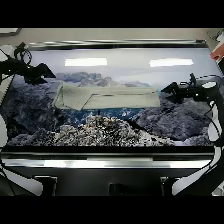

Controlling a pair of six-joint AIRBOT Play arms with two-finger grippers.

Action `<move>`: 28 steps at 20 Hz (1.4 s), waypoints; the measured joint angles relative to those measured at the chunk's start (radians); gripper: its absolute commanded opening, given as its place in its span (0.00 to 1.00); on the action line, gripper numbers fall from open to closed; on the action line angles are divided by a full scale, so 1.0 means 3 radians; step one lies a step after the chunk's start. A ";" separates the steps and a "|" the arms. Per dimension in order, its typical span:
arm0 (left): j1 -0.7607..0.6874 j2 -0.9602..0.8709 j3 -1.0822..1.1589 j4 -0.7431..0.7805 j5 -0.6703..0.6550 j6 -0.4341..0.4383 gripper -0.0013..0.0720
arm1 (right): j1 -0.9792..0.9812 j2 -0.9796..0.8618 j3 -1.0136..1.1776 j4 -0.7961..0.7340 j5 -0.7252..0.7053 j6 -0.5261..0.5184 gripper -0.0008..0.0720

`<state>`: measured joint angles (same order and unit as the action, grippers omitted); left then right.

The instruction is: Fold the clothes and pants, and hang the long-sleeved shirts on hangers.

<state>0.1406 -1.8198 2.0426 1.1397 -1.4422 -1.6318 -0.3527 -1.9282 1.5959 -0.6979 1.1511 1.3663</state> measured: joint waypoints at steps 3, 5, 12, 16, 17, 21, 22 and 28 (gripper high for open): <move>-0.0074 0.0028 0.0001 0.0041 -0.0064 -0.0020 0.88 | 0.0089 -0.0057 0.0000 0.0008 0.0000 -0.0098 0.83; -0.0117 0.0037 0.0001 0.0051 -0.0086 -0.0027 0.88 | 0.0197 -0.0079 0.0000 -0.0039 -0.0071 -0.0130 0.82; -0.0178 0.0046 0.0001 0.0066 -0.0139 -0.0034 0.87 | 0.0585 -0.0134 0.0005 -0.0470 -0.0286 0.0015 0.27; -0.0182 0.0046 0.0001 0.0066 -0.0197 -0.0034 0.08 | 0.0718 -0.0113 -0.0001 -0.0636 -0.0343 0.0076 0.05; -0.0187 0.0045 0.0001 0.0064 -0.0198 -0.0034 0.04 | 0.0730 -0.0081 -0.0004 -0.0675 -0.0327 0.0088 0.05; -0.0337 0.0004 -0.0051 0.0050 -0.0055 -0.0154 0.04 | 0.0718 0.0296 -0.0001 -0.0769 -0.0170 0.0179 0.05; -0.0421 -0.0034 -0.0065 0.0045 0.0018 -0.0238 0.04 | 0.0710 0.0436 -0.0003 -0.0827 -0.0102 0.0239 0.05; -0.1336 -0.0496 -0.0097 -0.0142 0.0498 -0.0800 0.04 | 0.0689 0.1225 -0.0001 -0.1104 0.0300 0.0561 0.05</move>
<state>-0.2604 -1.9686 2.0136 1.0969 -1.2926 -1.8717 -0.1459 -1.5608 1.5955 -1.0290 1.2411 1.5345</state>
